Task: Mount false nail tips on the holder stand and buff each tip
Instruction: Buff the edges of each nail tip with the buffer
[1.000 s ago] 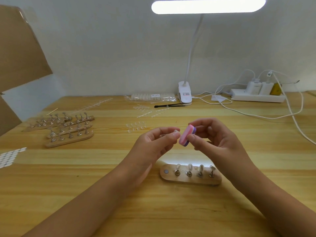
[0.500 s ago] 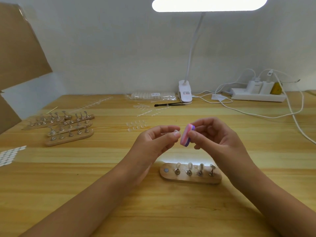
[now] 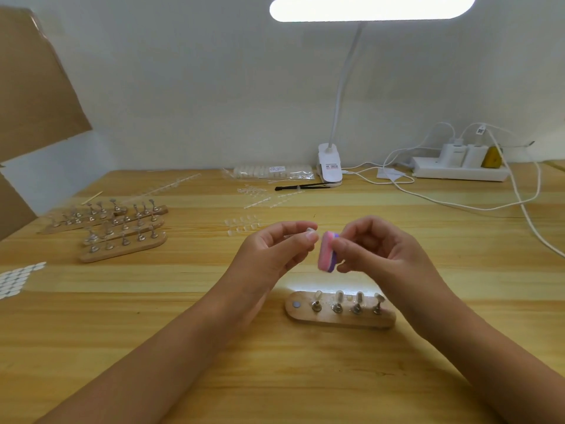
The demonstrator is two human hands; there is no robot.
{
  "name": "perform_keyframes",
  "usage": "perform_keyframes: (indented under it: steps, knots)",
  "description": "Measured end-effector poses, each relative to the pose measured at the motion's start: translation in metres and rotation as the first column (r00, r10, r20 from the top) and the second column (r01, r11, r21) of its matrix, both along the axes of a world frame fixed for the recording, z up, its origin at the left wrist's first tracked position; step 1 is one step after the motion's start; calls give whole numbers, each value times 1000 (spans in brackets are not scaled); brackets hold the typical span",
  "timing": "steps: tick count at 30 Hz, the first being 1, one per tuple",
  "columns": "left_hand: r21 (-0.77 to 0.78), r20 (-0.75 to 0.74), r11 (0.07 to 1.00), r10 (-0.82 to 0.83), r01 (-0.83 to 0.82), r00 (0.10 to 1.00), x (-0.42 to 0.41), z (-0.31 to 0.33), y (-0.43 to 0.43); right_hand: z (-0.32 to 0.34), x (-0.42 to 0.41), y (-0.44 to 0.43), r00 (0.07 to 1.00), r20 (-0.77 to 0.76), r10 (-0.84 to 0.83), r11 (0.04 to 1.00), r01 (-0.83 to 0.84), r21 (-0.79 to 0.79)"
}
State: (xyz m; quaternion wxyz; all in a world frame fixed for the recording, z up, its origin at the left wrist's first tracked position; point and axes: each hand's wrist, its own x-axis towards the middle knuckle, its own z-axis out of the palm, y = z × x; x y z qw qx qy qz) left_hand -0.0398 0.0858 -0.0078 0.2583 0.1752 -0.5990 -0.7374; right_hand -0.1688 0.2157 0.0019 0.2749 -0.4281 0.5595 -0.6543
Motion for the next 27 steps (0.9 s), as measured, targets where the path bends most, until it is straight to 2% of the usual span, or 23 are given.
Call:
perform_keyframes:
  steps: [4,9,14,19,24,27]
  knots:
    - [-42,14,999,-4,4,1000,0,-1,1,2,0,1,998,34,-53,995,55,-87]
    - [-42,0,999,-18,18,1000,-2,-4,2,2,4,1,996,1,86,996,-86,38]
    - [-40,-2,999,-11,11,1000,-1,-3,1,4,1,2,999,37,-28,999,29,-28]
    - [-52,8,998,-32,32,999,-2,-3,3,0,5,0,998,-42,57,998,-55,36]
    - [-56,10,998,-8,9,1000,-1,-2,1,2,2,0,997,4,-78,995,78,-61]
    - [-55,17,998,-21,21,1000,-1,-3,2,2,4,1,1000,-19,5,1000,-5,-17]
